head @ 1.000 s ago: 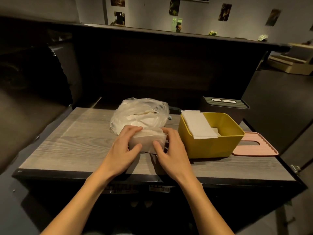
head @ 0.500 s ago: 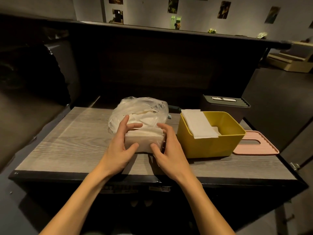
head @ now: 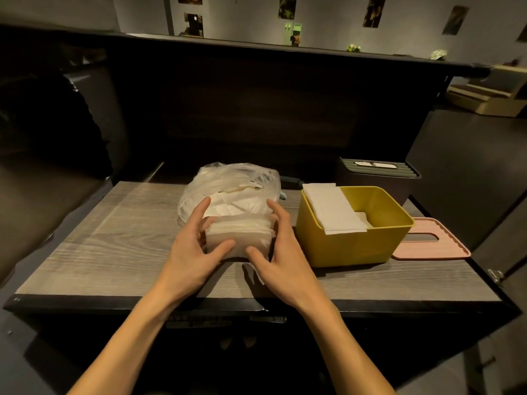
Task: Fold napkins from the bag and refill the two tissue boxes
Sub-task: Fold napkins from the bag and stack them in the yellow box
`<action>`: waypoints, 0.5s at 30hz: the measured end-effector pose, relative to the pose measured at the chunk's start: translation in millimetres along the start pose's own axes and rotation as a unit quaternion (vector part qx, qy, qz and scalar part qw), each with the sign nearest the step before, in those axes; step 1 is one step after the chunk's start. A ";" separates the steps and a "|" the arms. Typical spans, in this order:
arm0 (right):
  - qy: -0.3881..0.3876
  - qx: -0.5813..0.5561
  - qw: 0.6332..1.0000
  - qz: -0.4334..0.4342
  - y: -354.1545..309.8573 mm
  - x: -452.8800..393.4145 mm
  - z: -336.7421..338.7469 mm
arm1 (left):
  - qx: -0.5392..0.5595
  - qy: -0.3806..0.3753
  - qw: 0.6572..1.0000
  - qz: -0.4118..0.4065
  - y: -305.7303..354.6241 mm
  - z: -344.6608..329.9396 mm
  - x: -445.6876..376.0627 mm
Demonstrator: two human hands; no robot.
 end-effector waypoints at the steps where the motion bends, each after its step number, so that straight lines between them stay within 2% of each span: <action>1: -0.002 0.018 1.000 0.000 0.6 -0.7 -0.7 | -0.010 -0.011 1.000 0.002 -0.4 -0.7 0.4; 6: 0.043 0.074 0.996 0.011 3.5 -0.7 0.7 | -0.080 -0.073 0.994 -0.006 0.6 -3.8 1.7; 10: 0.086 0.102 0.990 0.034 -4.8 2.1 2.6 | -0.081 -0.045 0.995 0.025 -1.5 4.8 -0.6; 12: 0.085 0.099 0.991 0.040 -11.4 5.5 4.5 | -0.053 -0.024 0.997 0.046 6.7 10.8 -2.2; 15: 0.071 0.082 0.992 0.060 -32.2 12.5 11.1 | -0.045 -0.042 0.997 0.043 29.5 20.2 -9.3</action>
Point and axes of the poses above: each hand's wrist, its own x-axis away from the middle knuckle, its own z-axis out of the back of the hand, y = z × x, the point moved 2 cm from there along -x, towards the middle knuckle, and after that the axes turned 12 degrees about -z, right-handed, at the moved point
